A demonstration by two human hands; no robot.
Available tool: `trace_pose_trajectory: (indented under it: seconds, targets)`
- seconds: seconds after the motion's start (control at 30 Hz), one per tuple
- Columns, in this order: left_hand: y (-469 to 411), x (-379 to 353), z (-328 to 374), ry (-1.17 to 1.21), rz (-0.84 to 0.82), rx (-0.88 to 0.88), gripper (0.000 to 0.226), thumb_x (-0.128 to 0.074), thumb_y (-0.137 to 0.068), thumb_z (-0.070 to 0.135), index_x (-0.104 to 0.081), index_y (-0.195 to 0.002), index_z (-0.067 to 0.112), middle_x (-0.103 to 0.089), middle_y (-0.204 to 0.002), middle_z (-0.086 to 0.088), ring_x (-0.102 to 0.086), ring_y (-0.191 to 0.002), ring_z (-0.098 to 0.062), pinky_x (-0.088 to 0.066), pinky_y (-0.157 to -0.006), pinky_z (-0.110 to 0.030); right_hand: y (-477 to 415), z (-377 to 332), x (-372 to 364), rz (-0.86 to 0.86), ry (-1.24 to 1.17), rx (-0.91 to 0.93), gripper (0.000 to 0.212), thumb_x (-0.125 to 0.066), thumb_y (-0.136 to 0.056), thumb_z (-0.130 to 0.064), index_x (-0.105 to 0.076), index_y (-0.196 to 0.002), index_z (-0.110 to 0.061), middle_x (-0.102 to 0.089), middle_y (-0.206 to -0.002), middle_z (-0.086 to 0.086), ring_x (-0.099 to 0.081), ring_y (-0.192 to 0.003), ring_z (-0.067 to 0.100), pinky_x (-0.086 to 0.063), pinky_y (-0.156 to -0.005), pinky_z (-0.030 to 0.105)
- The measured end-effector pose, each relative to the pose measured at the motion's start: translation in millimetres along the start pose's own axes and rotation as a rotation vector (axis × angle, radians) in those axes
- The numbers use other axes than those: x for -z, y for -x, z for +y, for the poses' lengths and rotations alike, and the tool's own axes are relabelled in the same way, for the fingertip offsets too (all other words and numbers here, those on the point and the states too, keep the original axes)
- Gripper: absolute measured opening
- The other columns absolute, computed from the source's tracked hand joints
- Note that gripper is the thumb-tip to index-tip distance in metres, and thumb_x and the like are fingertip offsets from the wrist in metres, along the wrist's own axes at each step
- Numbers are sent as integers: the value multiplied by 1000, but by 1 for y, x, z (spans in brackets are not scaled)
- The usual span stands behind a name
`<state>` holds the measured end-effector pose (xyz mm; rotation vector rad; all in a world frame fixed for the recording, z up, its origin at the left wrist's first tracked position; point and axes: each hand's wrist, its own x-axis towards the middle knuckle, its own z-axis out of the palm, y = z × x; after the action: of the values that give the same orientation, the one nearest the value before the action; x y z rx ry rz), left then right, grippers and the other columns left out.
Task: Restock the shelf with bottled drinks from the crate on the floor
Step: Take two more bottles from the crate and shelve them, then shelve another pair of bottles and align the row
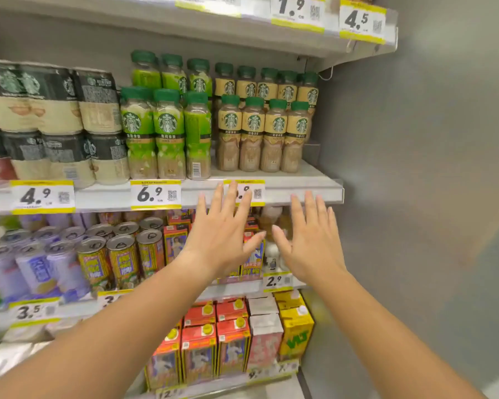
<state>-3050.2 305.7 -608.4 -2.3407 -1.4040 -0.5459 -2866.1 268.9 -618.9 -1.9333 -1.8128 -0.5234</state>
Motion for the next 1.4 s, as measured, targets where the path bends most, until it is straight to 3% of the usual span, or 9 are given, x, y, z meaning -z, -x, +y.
trace_pose_trajectory:
  seconds: [0.1, 0.4, 0.6, 0.83, 0.93, 1.0, 1.1, 1.17, 1.4]
  targets:
    - [39, -12, 0, 33, 21, -16, 86, -28, -92, 69, -28, -157, 13, -24, -163, -21, -25, -148, -41, -26, -115, -63, 36, -7, -8, -6, -12, -24, 79, -29, -91, -59, -31, -153, -11, -23, -162, 19, -20, -150, 36, -17, -121, 51]
    - [192, -105, -3, 133, -208, -32, 85, -34, -91, 67, -32, -154, 9, -31, -159, -24, -31, -146, -43, -28, -115, -61, 201, -39, -91, -280, -56, -145, 76, -34, -92, -55, -28, -154, -11, -25, -161, 20, -22, -149, 37, -23, -119, 53]
    - [292, -177, 3, 147, -495, 0, 87, -28, -93, 68, -24, -158, 11, -26, -162, -21, -26, -148, -40, -27, -116, -59, 305, -70, -149, -549, -92, -197, 81, -26, -90, -60, -29, -154, -10, -26, -161, 18, -21, -150, 34, -22, -121, 49]
    - [384, -241, 9, 235, -741, 107, 86, -24, -90, 67, -35, -152, 8, -42, -153, -19, -43, -137, -38, -45, -105, -50, 389, -93, -206, -771, -132, -182, 81, -27, -90, -60, -29, -154, -11, -28, -161, 16, -24, -149, 32, -22, -121, 47]
    - [407, -258, 15, 357, -797, 230, 78, -28, -91, 65, -29, -148, 13, -46, -144, -10, -48, -130, -30, -55, -91, -41, 415, -101, -225, -856, -163, -190, 78, -26, -93, -59, -21, -157, -14, -20, -164, 14, -15, -152, 29, -14, -124, 43]
    - [413, -271, 21, 516, -848, 419, 71, -39, -94, 59, -30, -147, 13, -43, -141, -8, -47, -127, -28, -52, -94, -41, 427, -104, -238, -950, -234, -237, 75, -26, -97, -58, -8, -159, -17, -7, -167, 9, -4, -154, 23, -9, -124, 37]
    - [409, -297, 26, 802, -854, 886, 64, -61, -96, 37, -33, -144, 6, -43, -144, -14, -47, -129, -32, -43, -106, -42, 432, -108, -262, -1027, -381, -405, 75, -33, -99, -56, -7, -158, -18, -13, -166, 3, -13, -152, 19, -24, -120, 37]
    - [404, -321, 27, 878, -815, 1052, 66, -67, -94, 29, -32, -144, 3, -43, -145, -15, -45, -133, -32, -40, -108, -39, 432, -112, -284, -1033, -488, -511, 76, -42, -98, -53, -11, -158, -18, -26, -162, 3, -26, -148, 20, -30, -116, 37]
    - [405, -388, 29, 1026, -531, 1156, 33, -84, -76, 13, -65, -101, 21, -73, -96, 7, -66, -82, -1, -48, -73, -19, 431, -119, -351, -893, -898, -856, 65, -79, -81, -21, -46, -137, -22, -60, -125, -8, -55, -119, 13, -42, -87, 16]
